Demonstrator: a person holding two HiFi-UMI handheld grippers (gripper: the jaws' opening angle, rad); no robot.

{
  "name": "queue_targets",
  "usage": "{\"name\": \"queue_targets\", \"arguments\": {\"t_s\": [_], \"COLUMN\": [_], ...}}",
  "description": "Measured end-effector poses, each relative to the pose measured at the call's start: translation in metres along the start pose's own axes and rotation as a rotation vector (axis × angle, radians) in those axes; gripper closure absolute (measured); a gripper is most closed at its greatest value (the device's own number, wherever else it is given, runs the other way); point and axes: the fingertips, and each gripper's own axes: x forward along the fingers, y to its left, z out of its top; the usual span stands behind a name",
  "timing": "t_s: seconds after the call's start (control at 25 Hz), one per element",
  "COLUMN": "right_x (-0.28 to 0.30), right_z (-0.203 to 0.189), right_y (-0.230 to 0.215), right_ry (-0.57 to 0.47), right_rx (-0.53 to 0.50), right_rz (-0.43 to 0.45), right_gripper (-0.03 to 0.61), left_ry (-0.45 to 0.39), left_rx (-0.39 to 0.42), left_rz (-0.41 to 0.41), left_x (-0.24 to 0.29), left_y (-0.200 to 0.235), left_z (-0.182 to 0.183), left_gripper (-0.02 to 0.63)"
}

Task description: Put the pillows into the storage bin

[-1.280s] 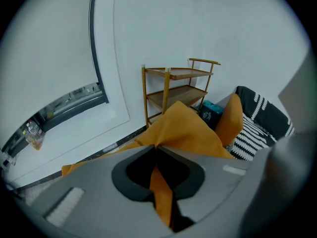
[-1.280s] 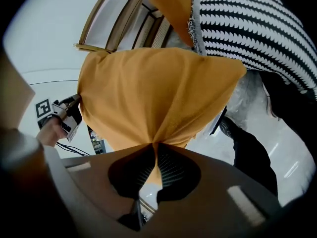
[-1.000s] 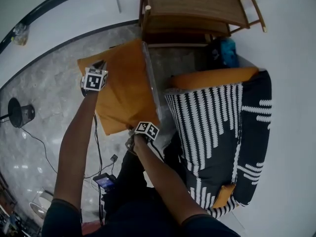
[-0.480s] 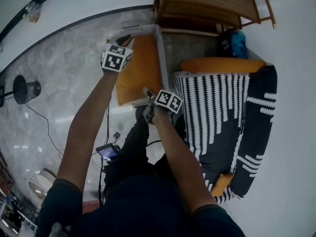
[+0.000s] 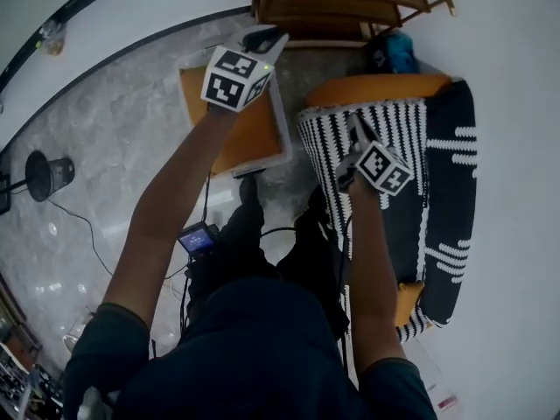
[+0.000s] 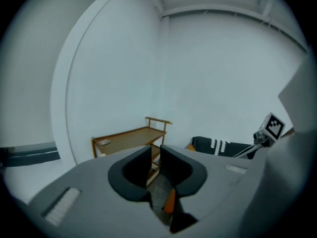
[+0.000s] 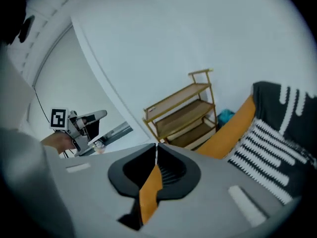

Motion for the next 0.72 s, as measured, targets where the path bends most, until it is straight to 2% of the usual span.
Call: {"name": "queue_targets", "arguments": {"t_s": [0.2, 0.4, 0.6, 0.72], "right_x": [-0.114, -0.238, -0.393, -0.482], "right_z": [0.042, 0.06, 0.078, 0.06], "right_y": [-0.064, -0.135, -0.245, -0.304], "right_ry": [-0.16, -0.294, -0.409, -0.45], "right_rx": [-0.058, -0.06, -0.003, 0.022], "right_rz": [-0.169, -0.3, -0.431, -0.479], "right_gripper": [0.558, 0.557, 0.555, 0.555], "left_ry": [-0.097, -0.137, -0.105, -0.07], "left_rx": [0.035, 0.069, 0.146, 0.162], "left_rz": [-0.155, -0.297, -0.475, -0.552], "left_x": [0.008, 0.022, 0.084, 0.1], "left_y": [-0.086, -0.199, -0.381, -0.494], "left_z": [0.062, 0.097, 0.139, 0.125], "left_gripper": [0.561, 0.563, 0.563, 0.563]}}
